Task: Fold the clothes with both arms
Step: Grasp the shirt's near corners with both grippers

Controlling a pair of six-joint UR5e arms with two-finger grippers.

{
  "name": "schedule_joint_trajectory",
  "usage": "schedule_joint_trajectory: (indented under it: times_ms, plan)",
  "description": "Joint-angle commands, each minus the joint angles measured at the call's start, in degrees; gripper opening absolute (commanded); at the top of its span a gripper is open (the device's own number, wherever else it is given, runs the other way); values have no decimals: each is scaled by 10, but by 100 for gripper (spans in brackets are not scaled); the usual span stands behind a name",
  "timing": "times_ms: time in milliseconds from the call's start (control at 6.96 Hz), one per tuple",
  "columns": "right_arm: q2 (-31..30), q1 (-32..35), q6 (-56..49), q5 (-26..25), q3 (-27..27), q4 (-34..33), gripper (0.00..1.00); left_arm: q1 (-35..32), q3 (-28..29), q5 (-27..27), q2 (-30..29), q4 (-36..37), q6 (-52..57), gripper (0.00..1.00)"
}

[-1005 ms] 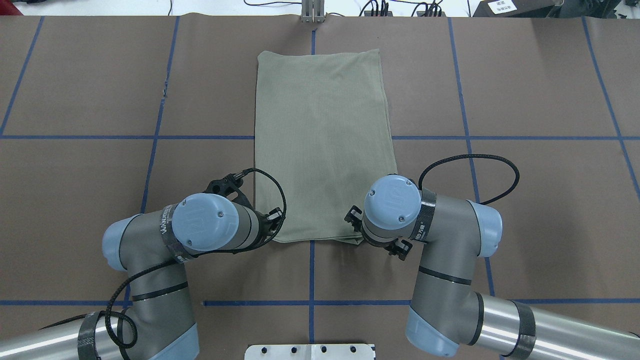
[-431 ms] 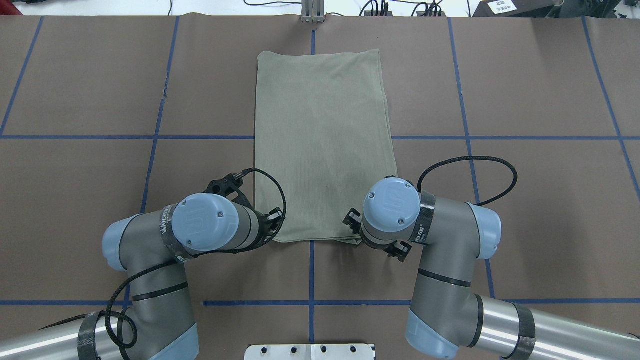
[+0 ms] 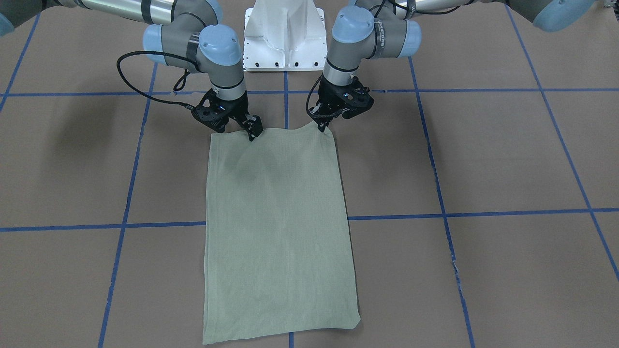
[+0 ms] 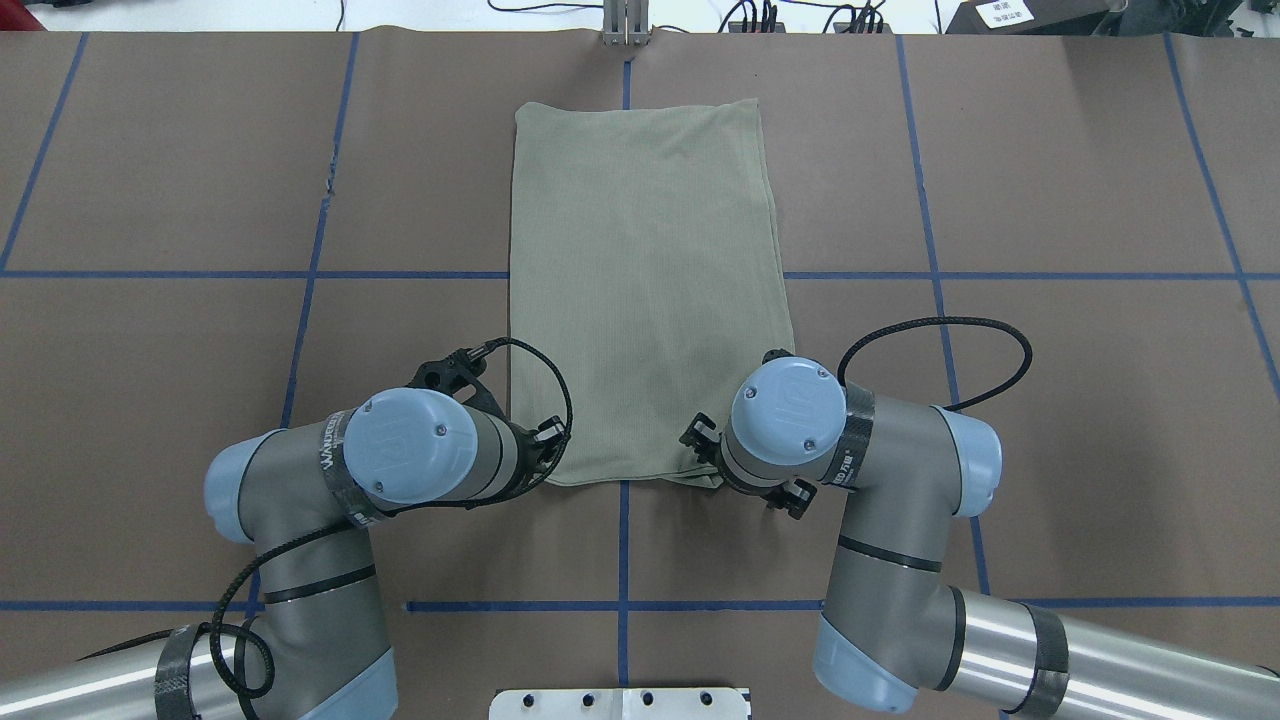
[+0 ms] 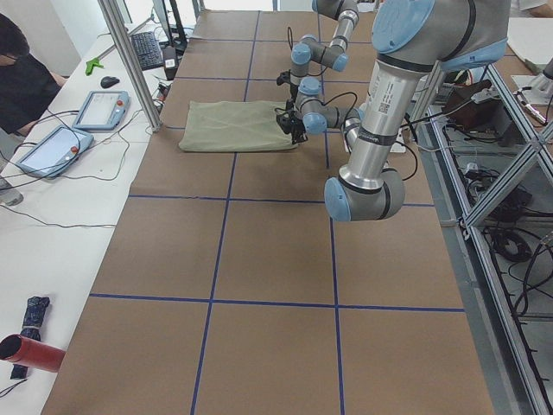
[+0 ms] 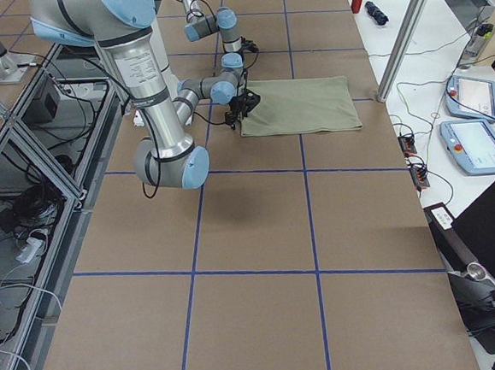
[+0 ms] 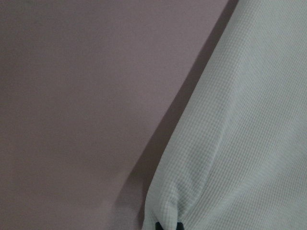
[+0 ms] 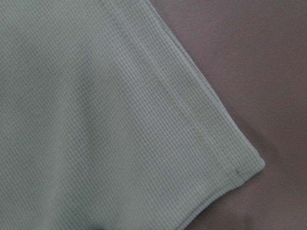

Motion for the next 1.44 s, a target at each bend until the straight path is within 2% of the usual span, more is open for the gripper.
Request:
schedule_joint_trajectory:
  times_ms: [0,144,287,431,574,718,862,1292]
  plan:
    - [-1,2,0,-4,-3,10,100,2,1,0,0,0,0,0]
    - [-1,2,0,-5,-2,10,97,3,1,0,0,0,0,0]
    - [-1,2,0,-5,-2,10,77,5,1,0,-1,0,0,0]
    - [0,3,0,-5,-2,10,49,5,1,0,-1,0,0,0]
    - [-1,2,0,-5,-1,9,26,5,1,0,0,0,0,0]
    - [0,2,0,-4,0,7,8,5,1,0,0,0,0,0]
    - [1,2,0,-4,0,6,3,5,1,0,1,0,0,0]
    - [3,9,0,-4,6,2,2,7,1,0,2,-1,0,0]
